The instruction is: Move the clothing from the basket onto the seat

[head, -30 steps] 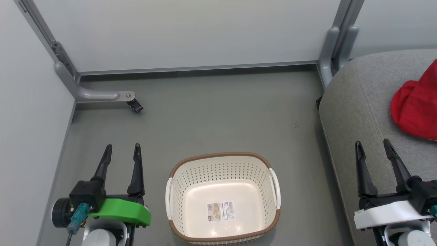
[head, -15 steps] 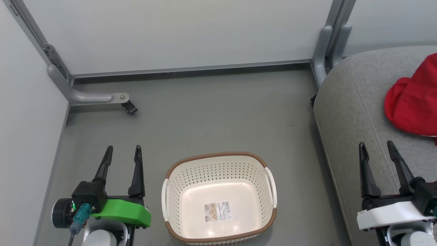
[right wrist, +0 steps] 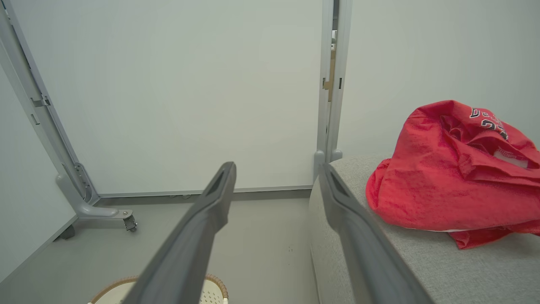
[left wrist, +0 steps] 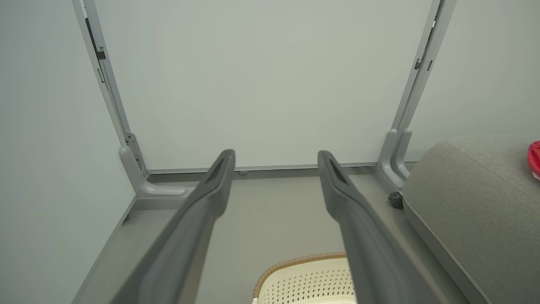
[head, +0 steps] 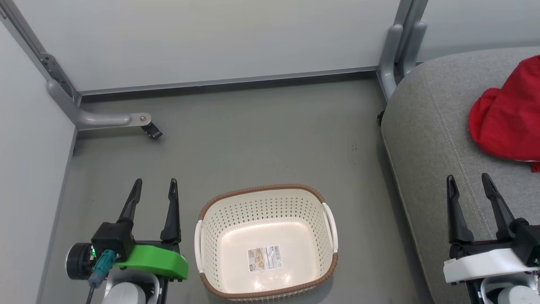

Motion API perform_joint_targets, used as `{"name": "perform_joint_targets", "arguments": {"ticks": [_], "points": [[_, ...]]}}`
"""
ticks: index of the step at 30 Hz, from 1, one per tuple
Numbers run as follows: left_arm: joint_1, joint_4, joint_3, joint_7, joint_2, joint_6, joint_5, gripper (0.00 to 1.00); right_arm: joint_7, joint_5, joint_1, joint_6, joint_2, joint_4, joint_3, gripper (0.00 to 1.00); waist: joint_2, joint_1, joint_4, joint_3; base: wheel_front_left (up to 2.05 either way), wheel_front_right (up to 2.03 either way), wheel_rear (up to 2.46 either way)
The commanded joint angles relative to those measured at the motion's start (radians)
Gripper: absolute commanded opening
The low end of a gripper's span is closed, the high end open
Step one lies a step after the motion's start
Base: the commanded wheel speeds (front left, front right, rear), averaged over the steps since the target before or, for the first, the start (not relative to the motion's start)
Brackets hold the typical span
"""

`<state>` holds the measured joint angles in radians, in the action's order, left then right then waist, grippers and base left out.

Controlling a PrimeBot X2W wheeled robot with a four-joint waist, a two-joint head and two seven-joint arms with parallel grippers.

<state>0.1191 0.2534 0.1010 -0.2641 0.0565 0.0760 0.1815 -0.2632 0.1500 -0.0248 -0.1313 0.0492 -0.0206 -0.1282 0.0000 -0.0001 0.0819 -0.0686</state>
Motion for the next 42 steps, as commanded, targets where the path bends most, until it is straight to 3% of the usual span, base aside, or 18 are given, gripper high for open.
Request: {"name": "perform_joint_targets", "arguments": {"ticks": [1,4,5,8,42], "points": [[0.016,0.001,-0.005,0.0,0.0,0.004,-0.007,1.0,-0.002,0.006,0.004,0.001,0.003,0.0,-0.004,1.0,0.0,0.0001,-0.001,-0.001,0.0,0.0,0.0],[0.019,0.004,-0.003,0.0,-0.001,0.005,-0.011,1.0,-0.002,0.008,0.005,0.001,0.003,-0.002,-0.006,1.0,0.0,0.0001,0.0,-0.002,0.0,0.0,0.0],[-0.001,0.007,-0.001,0.0,-0.001,0.003,-0.006,0.0,0.0,0.001,0.0,0.0,-0.001,0.003,-0.003,0.0,0.0,0.0001,-0.001,-0.002,0.0,0.0,0.0],[-0.017,0.035,0.001,0.0,-0.003,0.003,-0.006,0.0,0.001,0.001,-0.006,0.0,-0.009,0.031,0.001,0.0,0.0,0.0001,-0.001,-0.002,0.0,0.0,0.0],[-0.011,0.016,-0.088,0.153,-0.004,0.024,0.571,0.0,0.153,0.588,0.054,0.0,-0.004,0.125,0.005,0.0,0.0,0.0001,-0.023,0.016,0.0,0.0,0.0]]}}
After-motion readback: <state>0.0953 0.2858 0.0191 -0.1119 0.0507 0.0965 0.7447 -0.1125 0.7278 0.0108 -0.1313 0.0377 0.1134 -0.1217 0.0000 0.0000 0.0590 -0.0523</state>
